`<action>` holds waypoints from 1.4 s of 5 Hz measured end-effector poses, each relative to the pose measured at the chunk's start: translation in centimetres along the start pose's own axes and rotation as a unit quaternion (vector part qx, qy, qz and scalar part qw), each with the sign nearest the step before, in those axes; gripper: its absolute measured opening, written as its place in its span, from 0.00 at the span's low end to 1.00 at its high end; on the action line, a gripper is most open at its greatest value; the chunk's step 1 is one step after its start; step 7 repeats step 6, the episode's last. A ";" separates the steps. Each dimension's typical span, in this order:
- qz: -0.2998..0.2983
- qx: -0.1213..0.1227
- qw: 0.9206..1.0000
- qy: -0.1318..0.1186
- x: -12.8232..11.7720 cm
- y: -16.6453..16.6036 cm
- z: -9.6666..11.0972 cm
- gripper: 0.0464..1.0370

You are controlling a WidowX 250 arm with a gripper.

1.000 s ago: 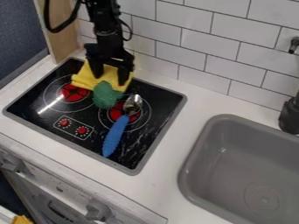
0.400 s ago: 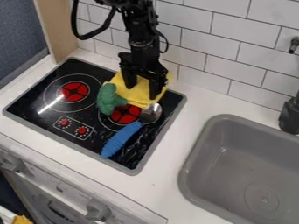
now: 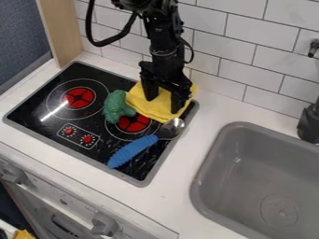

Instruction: Move the yellow cloth on the right side of the stove

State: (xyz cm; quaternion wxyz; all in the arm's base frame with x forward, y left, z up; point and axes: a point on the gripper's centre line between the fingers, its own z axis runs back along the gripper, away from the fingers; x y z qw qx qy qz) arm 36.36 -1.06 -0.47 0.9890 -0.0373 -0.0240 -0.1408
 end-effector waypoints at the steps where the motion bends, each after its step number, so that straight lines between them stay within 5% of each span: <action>1: -0.010 -0.001 1.000 0.001 0.1 -0.7 0.0 0.96; 4: 0.000 0.005 1.000 -0.003 -0.8 -3.1 2.0 0.96; 6: -0.002 -0.003 0.997 -0.079 -1.6 -3.6 7.9 0.96; 7: -0.002 -0.003 0.997 -0.079 -1.6 -3.6 7.9 0.96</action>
